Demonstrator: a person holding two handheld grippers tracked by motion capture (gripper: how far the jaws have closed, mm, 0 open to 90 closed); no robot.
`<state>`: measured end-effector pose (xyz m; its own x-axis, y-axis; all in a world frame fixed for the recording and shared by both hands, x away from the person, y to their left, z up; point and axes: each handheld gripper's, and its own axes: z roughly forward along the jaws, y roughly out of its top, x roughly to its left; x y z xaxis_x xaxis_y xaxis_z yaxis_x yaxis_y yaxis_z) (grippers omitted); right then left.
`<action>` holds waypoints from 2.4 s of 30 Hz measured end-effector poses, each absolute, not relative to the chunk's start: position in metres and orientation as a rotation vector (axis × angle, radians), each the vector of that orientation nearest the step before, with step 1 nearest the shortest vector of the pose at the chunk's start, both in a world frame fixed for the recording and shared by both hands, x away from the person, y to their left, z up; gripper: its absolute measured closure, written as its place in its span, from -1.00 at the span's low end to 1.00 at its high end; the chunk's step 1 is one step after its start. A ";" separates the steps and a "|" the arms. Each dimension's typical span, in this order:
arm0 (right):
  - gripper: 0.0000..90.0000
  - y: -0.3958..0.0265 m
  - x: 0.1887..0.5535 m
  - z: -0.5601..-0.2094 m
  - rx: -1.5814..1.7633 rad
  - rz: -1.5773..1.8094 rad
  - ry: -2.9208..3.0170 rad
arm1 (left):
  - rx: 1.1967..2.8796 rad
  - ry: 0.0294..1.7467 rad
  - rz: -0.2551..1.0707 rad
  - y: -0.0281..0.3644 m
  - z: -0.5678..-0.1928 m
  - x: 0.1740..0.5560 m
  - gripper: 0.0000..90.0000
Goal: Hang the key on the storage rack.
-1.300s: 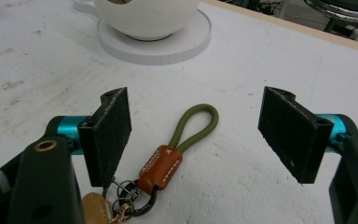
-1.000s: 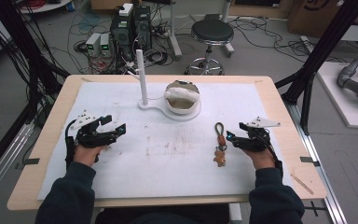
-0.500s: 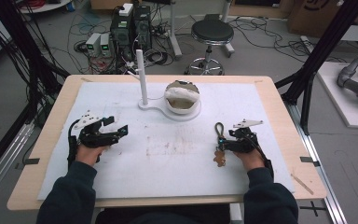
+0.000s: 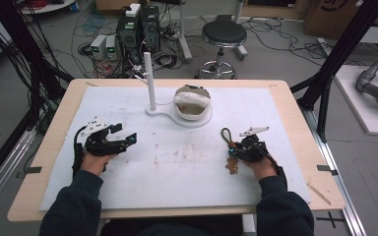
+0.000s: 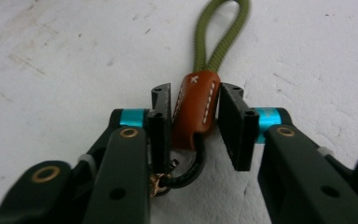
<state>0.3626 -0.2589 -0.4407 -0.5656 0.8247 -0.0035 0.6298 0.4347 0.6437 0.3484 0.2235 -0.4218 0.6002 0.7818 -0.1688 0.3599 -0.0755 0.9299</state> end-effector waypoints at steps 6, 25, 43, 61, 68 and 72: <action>0.74 -0.256 0.363 -0.439 1.211 0.836 2.404 | 1.674 0.963 0.457 0.224 -0.422 0.349 -0.51; 0.75 -0.239 0.353 -0.399 1.013 1.408 2.282 | 1.618 0.986 0.491 0.240 -0.418 0.347 -0.50; 0.75 -0.145 0.391 -0.345 0.835 1.539 2.219 | 1.612 0.994 0.496 0.244 -0.418 0.347 -0.49; 0.75 -0.062 0.434 -0.320 0.763 1.489 2.215 | 1.607 0.988 0.492 0.245 -0.418 0.347 -0.49; 0.75 -0.047 0.449 -0.327 0.837 1.401 2.210 | 1.606 0.989 0.489 0.244 -0.418 0.347 -0.49; 0.75 -0.043 0.455 -0.334 0.869 1.348 2.212 | 1.605 0.989 0.490 0.244 -0.418 0.347 -0.49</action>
<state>0.4547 -0.0432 -0.3339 -0.7234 0.6901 -0.0217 0.2970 0.3394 0.8926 0.3471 0.2441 -0.4179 0.5607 0.8063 -0.1885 0.3382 -0.0153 0.9409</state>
